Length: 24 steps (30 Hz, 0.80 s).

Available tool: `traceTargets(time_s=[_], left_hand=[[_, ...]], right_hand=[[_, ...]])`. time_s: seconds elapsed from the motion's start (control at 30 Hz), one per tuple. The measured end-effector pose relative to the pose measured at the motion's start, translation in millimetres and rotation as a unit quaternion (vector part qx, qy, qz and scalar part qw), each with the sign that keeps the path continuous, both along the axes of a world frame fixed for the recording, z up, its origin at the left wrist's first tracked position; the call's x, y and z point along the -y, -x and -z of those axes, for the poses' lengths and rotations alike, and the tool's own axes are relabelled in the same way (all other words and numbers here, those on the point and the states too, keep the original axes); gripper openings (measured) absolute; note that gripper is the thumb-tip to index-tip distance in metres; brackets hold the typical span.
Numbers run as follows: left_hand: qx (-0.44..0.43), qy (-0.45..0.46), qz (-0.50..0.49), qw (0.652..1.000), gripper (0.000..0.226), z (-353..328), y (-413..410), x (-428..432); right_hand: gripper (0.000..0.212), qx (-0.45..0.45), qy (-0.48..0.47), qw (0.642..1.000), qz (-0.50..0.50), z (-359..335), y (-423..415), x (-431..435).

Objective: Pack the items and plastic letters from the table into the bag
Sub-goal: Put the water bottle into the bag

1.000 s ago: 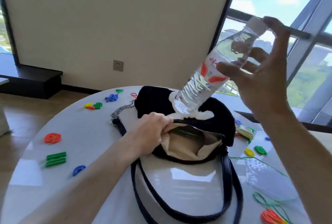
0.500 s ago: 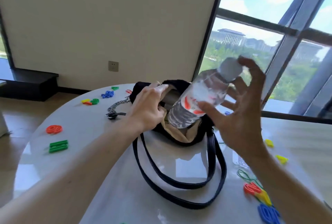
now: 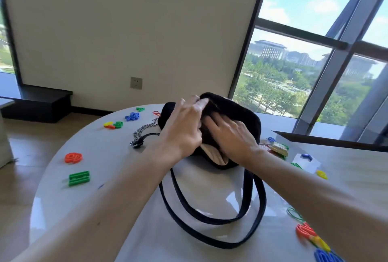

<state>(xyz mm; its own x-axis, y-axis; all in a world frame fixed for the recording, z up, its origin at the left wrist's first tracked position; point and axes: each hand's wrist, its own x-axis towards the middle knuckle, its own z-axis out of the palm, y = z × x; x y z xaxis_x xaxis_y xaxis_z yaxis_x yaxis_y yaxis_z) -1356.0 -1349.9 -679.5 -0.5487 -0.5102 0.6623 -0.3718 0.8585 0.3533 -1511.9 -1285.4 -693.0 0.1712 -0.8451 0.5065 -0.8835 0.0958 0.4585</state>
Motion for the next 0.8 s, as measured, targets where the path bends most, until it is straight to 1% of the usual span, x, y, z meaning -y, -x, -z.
traceTargets(time_s=[0.07,0.1,0.13,0.17,0.2,0.23,0.27,0.3,0.33,0.37,0.43,0.5,0.53,0.6,0.67,0.7,0.8], left_hand=[[-0.004,0.023,0.017,1.0,0.076,-1,4,-5],[-0.006,0.029,0.029,0.999,0.077,-1,5,-7],[-0.007,0.033,0.039,0.999,0.078,-1,7,-9],[-0.006,0.036,0.047,0.998,0.078,0,9,-10],[-0.004,0.036,0.054,0.998,0.079,1,9,-10],[0.002,0.034,0.058,0.998,0.079,2,9,-9],[0.01,0.033,0.062,0.997,0.079,3,6,-8],[0.02,0.031,0.067,0.997,0.079,4,4,-6],[0.032,0.028,0.072,0.996,0.077,6,1,-4],[0.045,0.021,0.078,0.996,0.075,7,-3,-2],[0.073,0.004,0.08,0.994,0.072,10,-9,3],[0.104,-0.004,0.069,0.992,0.072,13,-15,7],[0.118,-0.006,0.068,0.991,0.071,14,-17,8],[0.14,-0.015,0.07,0.988,0.063,15,-19,8],[0.17,-0.024,0.072,0.983,0.051,16,-19,6],[0.189,-0.025,0.075,0.979,0.044,17,-19,6],[0.229,-0.031,0.077,0.97,0.031,20,-17,4]], right_hand=[[0.043,-0.009,-0.011,1.0,0.022,1,-3,13],[0.042,-0.014,-0.014,1.0,0.018,4,-5,22],[0.038,-0.014,0.001,1.0,0.017,5,-7,28],[0.037,-0.021,0.037,0.999,0.026,6,-10,33],[0.038,0.003,0.07,0.997,0.028,9,-12,35],[0.036,0.032,0.055,0.997,0.044,14,-15,37],[0.034,0.058,0.063,0.995,0.044,17,-18,39],[0.038,0.058,0.058,0.996,0.04,23,-20,43],[0.04,0.05,0.083,0.995,0.04,25,-20,47],[0.037,0.057,0.045,0.995,0.073,23,-22,48],[0.037,0.123,-0.072,0.985,0.094,20,-20,49],[0.04,0.192,-0.153,0.968,0.057,17,-18,34],[0.04,0.23,-0.17,0.958,0.023,14,-20,22],[0.036,0.272,-0.203,0.941,-0.014,12,-24,-5],[0.021,0.289,-0.235,0.928,-0.004,11,-28,-29],[0.016,0.299,-0.237,0.924,0.003,9,-31,-40],[0.02,0.363,-0.189,0.912,-0.013,-4,-32,-72]])
